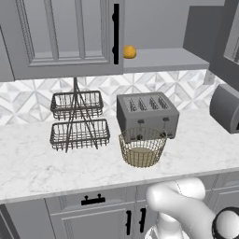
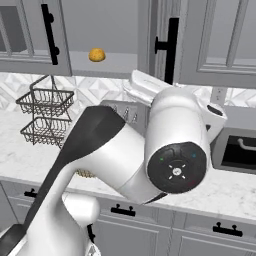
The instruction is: Open the cabinet, pick up the bread from the cabinet and place it in the basket. Then move the basket to the dining counter.
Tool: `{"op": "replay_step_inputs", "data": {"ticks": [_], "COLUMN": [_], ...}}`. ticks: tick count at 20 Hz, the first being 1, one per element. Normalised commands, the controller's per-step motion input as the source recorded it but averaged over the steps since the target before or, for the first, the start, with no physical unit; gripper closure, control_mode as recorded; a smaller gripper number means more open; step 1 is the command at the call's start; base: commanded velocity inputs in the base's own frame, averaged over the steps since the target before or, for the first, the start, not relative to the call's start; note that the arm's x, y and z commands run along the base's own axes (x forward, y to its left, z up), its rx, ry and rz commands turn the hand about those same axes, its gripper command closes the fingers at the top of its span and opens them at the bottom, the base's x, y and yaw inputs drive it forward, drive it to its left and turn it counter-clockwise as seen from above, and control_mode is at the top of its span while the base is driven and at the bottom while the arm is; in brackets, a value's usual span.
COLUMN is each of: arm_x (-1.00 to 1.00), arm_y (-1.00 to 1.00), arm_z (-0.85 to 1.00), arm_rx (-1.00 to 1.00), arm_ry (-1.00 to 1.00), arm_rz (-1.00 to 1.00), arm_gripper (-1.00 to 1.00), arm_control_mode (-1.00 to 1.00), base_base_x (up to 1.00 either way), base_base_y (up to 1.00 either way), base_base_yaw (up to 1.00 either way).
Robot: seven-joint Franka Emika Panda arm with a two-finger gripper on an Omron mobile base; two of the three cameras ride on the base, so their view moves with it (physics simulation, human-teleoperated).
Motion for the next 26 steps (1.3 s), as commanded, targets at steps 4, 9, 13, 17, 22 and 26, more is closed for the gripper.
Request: {"op": "replay_step_inputs", "data": {"ticks": [4, 9, 13, 17, 22, 26], "arm_x": [-1.00, -1.00, -0.98, -1.00, -0.74, -0.05], "arm_y": [0.00, -0.28, -0.08, 0.38, 1.00, 1.00], "arm_z": [0.17, 0.25, 0.19, 0.15, 0.00, 0.00], "arm_rx": [0.11, 0.04, 0.01, 0.02, -0.12, -0.26], "arm_ry": [-0.32, -0.29, -0.14, -0.15, -0.21, -0.09], "arm_rz": [-0.01, -0.04, -0.12, -0.11, -0.11, -0.01], "arm_gripper": [1.00, -1.00, -1.00, -1.00, -1.00, -1.00], "arm_control_mode": [-1.00, -1.00, -1.00, -1.00, -1.00, -1.00], "base_base_x": [0.00, 0.00, 0.00, 0.00, 0.00, 0.00], "base_base_y": [0.00, 0.00, 0.00, 0.00, 0.00, 0.00], "base_base_yaw": [0.00, 0.00, 0.00, 0.00, 0.00, 0.00]}}
